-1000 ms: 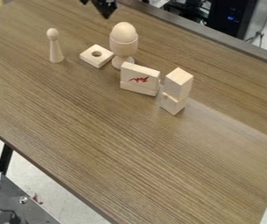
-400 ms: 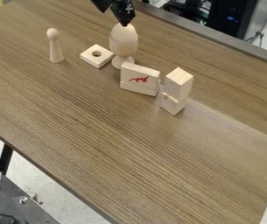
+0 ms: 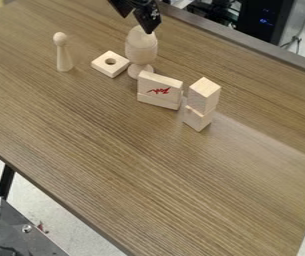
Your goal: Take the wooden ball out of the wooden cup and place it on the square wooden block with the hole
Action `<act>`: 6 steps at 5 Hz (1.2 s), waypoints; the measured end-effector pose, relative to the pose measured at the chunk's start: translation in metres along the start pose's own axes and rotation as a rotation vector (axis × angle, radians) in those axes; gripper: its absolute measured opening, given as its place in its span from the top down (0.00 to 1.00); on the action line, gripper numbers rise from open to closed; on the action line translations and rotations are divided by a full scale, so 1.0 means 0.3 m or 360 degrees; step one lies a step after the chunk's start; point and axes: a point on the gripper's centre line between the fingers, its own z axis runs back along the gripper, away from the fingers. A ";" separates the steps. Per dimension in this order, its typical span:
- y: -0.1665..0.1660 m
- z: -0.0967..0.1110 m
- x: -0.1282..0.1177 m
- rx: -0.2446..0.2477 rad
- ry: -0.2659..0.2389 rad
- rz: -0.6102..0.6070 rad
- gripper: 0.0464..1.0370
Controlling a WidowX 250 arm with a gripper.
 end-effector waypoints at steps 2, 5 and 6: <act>-0.006 -0.029 -0.011 -0.0014 0.0023 0.0002 0.04; 0.004 -0.055 -0.033 0.0035 0.0018 0.0039 0.35; 0.001 -0.053 -0.033 0.0033 0.0018 0.0044 0.35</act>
